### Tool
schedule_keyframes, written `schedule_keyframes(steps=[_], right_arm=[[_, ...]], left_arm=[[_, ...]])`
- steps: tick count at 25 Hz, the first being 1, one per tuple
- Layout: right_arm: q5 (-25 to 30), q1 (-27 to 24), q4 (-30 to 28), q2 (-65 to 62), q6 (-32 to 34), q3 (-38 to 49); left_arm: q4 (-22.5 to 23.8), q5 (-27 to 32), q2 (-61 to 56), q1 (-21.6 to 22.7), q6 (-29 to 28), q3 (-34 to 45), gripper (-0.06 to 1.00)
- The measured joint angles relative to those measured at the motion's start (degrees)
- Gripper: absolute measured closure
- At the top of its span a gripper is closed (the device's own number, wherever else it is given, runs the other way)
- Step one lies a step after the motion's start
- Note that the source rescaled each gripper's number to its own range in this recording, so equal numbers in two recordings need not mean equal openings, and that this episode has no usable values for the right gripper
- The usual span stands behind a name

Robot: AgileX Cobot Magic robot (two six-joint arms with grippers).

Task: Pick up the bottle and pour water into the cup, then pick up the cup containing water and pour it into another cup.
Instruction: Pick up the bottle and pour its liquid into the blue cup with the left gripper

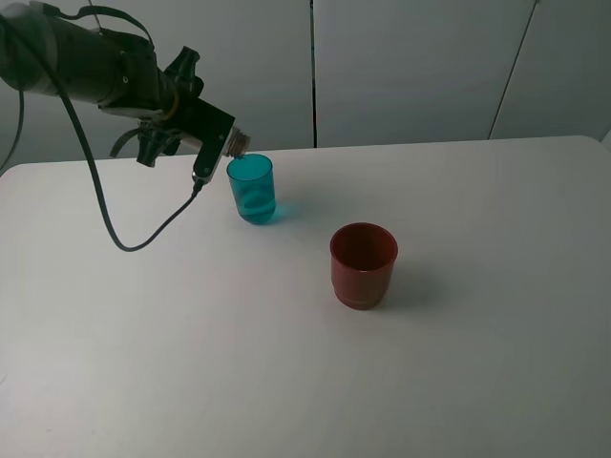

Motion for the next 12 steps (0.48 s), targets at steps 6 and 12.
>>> schedule_keyframes(steps=[6,12], right_arm=[[0.0,0.0,0.0,0.0,0.3,0.0],[0.0,0.0,0.0,0.0,0.3,0.0]], left_arm=[[0.0,-0.1,0.0,-0.5,1.4,0.0,0.94],[-0.1,-0.4,0.0,-0.8,1.9,0.0,0.94]])
